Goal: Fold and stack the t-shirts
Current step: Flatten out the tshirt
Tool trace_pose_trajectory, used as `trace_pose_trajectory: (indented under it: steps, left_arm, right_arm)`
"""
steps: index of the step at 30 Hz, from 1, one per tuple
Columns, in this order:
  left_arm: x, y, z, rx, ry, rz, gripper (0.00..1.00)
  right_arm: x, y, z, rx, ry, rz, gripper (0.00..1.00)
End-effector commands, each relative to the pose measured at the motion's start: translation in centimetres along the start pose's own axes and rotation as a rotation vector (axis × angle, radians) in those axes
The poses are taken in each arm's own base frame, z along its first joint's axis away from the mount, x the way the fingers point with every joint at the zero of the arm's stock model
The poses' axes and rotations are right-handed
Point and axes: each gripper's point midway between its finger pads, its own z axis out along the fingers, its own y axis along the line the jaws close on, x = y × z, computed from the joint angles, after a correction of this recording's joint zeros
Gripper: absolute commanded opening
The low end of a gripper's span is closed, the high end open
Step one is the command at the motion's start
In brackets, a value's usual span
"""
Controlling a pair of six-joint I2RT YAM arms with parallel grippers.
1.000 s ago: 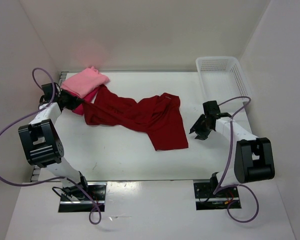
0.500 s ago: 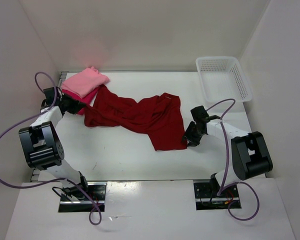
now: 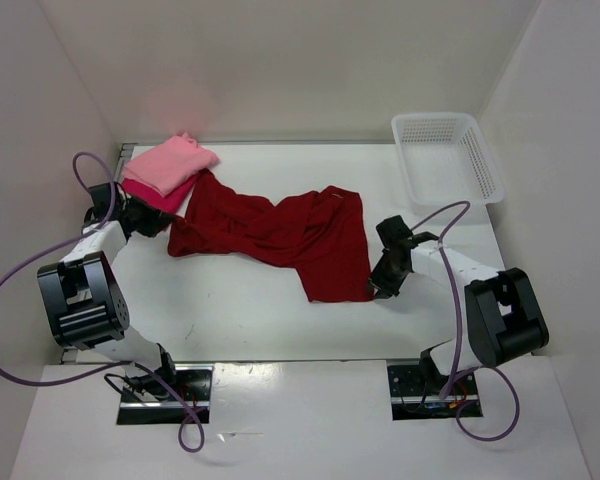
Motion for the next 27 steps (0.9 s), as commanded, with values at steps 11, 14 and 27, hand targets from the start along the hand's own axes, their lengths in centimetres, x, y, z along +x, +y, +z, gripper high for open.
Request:
trace_pose_trajectory:
  steps: [11, 14, 27]
  left_arm:
    - [0.0, -2.4, -1.2, 0.124, -0.008, 0.043, 0.0]
    - [0.5, -2.4, -1.1, 0.139, 0.005, 0.028, 0.0]
    - [1.0, -2.6, -0.6, 0.154, 0.028, 0.025, 0.0]
  right_arm:
    - [0.1, -3.0, 0.1, 0.143, -0.04, 0.072, 0.37]
    - [-0.1, -3.1, 0.5, 0.157, -0.045, 0.082, 0.38]
    - [-1.8, -1.8, 1.9, 0.147, -0.077, 0.029, 0.38]
